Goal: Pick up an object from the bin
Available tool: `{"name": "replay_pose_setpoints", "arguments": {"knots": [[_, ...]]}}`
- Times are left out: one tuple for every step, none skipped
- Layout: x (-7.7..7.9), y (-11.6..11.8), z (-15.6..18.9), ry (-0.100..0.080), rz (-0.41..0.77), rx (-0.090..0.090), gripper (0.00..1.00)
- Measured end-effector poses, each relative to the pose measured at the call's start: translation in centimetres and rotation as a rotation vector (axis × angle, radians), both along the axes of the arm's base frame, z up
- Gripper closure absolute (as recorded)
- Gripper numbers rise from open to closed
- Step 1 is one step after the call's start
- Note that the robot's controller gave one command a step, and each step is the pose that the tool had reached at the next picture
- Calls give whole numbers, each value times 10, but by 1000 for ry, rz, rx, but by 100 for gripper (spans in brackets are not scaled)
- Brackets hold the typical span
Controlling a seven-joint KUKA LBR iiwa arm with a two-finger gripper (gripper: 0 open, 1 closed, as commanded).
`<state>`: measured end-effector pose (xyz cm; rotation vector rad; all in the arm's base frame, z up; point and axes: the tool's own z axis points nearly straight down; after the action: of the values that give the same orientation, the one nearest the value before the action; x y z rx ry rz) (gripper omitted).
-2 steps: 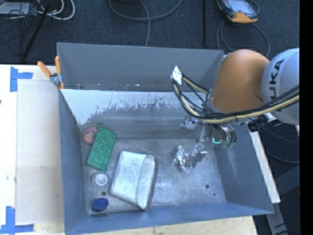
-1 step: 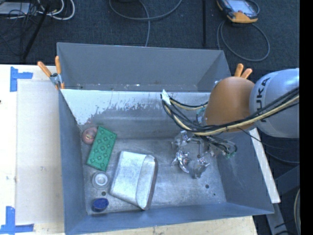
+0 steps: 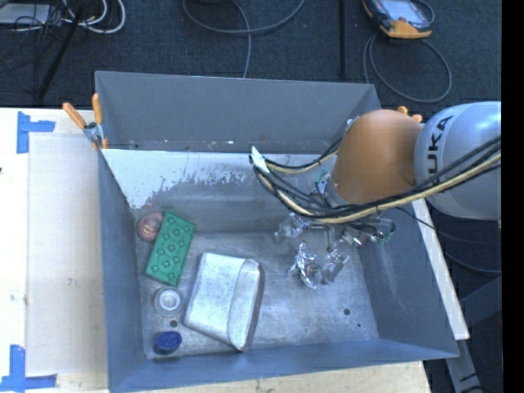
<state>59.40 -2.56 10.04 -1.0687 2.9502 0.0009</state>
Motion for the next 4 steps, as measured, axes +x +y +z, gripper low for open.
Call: {"name": "replay_pose_setpoints", "arguments": {"knots": [[13, -15, -1, 1, 116, -2, 0], [4, -24, -28, -2, 375, 0, 0], [4, -23, -27, 1, 371, 0, 0], [5, -25, -26, -1, 367, -3, 100]]}}
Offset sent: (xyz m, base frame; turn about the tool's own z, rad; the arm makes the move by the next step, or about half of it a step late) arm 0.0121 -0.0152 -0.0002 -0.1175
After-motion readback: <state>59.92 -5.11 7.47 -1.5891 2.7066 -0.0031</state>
